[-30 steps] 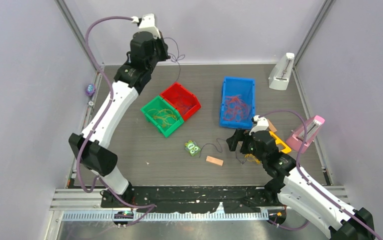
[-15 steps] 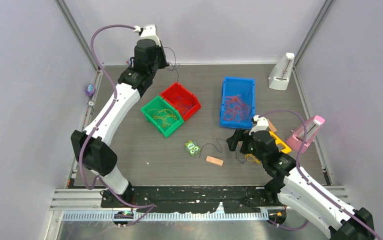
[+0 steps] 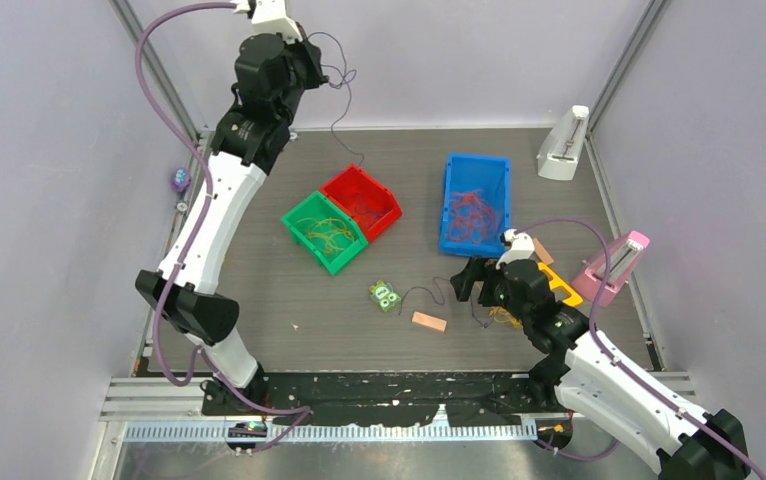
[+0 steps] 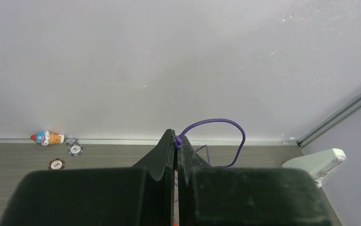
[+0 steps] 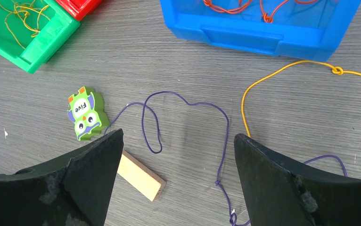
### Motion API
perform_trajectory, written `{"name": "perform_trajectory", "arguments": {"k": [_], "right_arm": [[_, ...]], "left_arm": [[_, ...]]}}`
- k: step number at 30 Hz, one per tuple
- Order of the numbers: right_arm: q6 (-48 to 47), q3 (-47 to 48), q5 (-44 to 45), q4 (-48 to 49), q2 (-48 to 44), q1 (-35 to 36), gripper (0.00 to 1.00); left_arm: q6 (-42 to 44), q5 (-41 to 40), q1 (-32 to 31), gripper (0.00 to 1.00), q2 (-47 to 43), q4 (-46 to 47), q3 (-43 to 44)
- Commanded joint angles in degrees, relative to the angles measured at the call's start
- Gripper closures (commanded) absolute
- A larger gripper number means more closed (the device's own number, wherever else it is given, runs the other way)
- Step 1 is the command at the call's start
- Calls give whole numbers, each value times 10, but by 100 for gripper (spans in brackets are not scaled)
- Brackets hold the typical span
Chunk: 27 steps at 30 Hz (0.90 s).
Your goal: Untangle the cables
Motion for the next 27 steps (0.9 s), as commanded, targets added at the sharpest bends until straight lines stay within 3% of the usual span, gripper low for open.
{"name": "perform_trajectory", "arguments": {"k": [1, 13, 27], "right_arm": [[-1, 6, -1, 27, 3, 3, 8], [-5, 4, 0, 23, -3, 3, 8], [-2, 1, -1, 10, -20, 3, 8]], "left_arm": [[2, -5, 4, 100, -5, 3, -26], [-40, 17, 4, 100, -73, 93, -303], [-108, 34, 3, 100, -42, 48, -389]]}}
